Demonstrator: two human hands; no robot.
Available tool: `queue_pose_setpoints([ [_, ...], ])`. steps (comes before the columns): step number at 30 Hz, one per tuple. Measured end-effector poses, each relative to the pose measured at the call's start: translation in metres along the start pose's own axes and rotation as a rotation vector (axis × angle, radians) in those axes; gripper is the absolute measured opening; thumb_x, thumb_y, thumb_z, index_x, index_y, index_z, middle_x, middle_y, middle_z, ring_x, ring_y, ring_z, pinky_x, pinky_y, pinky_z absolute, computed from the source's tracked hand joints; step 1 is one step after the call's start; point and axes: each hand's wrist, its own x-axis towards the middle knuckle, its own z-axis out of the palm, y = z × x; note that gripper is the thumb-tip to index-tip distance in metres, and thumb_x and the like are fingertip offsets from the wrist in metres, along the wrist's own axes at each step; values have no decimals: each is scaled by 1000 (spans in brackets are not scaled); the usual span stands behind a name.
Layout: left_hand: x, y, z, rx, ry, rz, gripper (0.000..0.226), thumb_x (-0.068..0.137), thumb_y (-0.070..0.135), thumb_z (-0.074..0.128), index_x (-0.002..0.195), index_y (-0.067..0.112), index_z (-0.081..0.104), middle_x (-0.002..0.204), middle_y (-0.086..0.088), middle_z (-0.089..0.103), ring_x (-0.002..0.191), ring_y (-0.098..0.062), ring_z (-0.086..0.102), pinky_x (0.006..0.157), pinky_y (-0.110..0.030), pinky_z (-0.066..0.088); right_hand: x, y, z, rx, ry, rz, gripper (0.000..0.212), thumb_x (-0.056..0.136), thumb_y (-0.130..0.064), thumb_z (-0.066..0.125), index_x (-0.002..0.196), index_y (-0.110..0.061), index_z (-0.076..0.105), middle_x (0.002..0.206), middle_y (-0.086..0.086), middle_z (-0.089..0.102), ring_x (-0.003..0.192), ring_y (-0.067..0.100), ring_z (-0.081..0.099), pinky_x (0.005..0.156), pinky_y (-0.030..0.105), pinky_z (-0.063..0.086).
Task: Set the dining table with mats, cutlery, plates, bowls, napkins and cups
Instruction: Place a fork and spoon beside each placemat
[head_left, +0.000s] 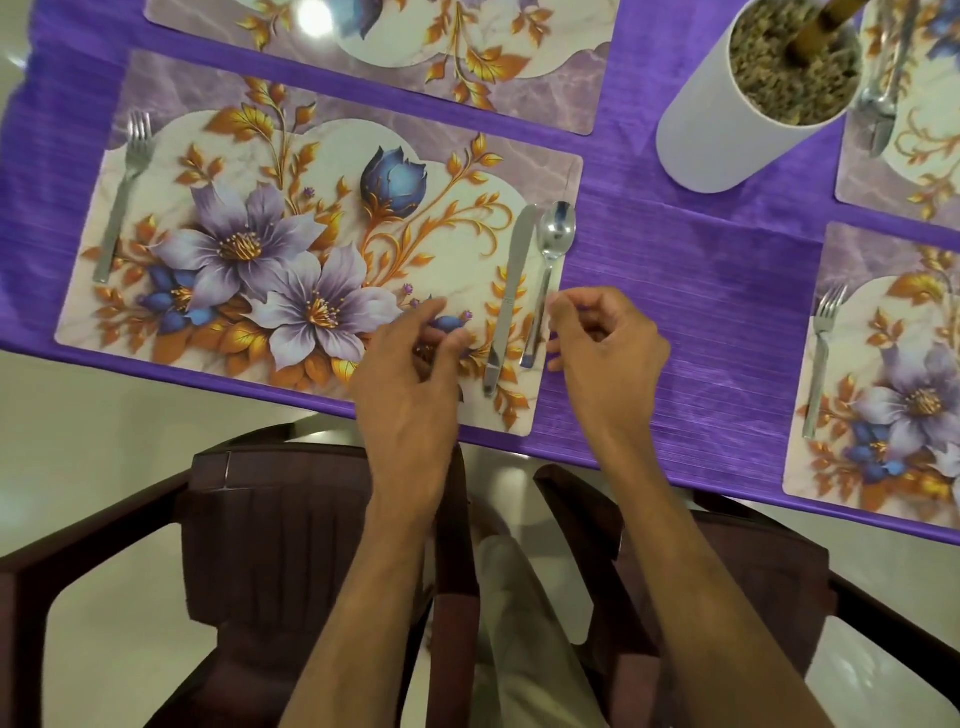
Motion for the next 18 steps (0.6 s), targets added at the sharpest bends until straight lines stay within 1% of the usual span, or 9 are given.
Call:
queue_pose_setpoints([
  [1,-3,-4,-8,-24,39,-17,31,99,37,71,130,33,69,108,16,68,96,-2,67,80,-27,62,-2,1,-3,-7,25,-11,13,99,-30,70,102,-19,75,85,-9,75,75,8,74,68,35,64],
  [3,-8,-13,-23,-24,97,-25,28,98,33,73,126,28,72,105,12,70,91,-2,67,78,-22,59,-7,1,-8,-64,62,-85,13,100,-29,68,103,-18,74,87,-12,74,77,5,72,68,27,62],
  [6,-14,-18,-37,18,96,-36,29,97,32,74,124,26,73,105,11,69,90,0,64,74,-11,53,-17,-1,-11,-165,38,-212,15,101,-30,67,104,-18,75,93,-11,74,81,2,69,66,16,57],
  [8,-17,-20,-41,21,89,-33,27,96,31,74,122,25,73,104,10,70,88,-1,64,72,-8,51,-22,-1,-9,-233,2,-262,15,100,-31,68,105,-19,75,96,-9,73,79,2,68,64,16,56],
  [11,-20,-18,-44,1,83,-20,24,95,30,76,118,25,75,100,10,69,86,-4,64,72,-11,50,-27,0,-5,-331,-27,-323,17,99,-30,70,109,-19,76,101,-7,71,75,1,64,63,15,55],
  [12,-20,-17,-45,-3,79,-19,24,95,30,77,118,25,75,99,10,69,84,-4,64,72,-11,50,-29,0,-3,-362,-39,-341,19,99,-31,70,112,-19,76,104,-5,71,79,2,65,63,16,56],
  [15,-22,-16,-45,-12,63,-18,25,94,31,79,118,27,76,97,8,69,82,-4,63,71,-10,49,-38,2,2,-473,-117,-424,33,95,-38,74,121,-19,73,114,0,67,101,10,66,68,20,56],
  [16,-23,-16,-45,-17,56,-17,24,94,32,79,118,28,75,97,7,70,83,-5,63,72,-11,49,-41,2,5,-533,-143,-455,38,93,-40,76,124,-19,71,116,2,65,106,12,64,66,20,54],
  [18,-25,-18,-47,-16,43,-17,22,95,35,78,116,30,75,98,8,70,85,-4,64,72,-10,49,-47,3,10,-642,-160,-486,45,89,-43,79,124,-17,70,117,5,64,106,16,63,62,21,48],
])
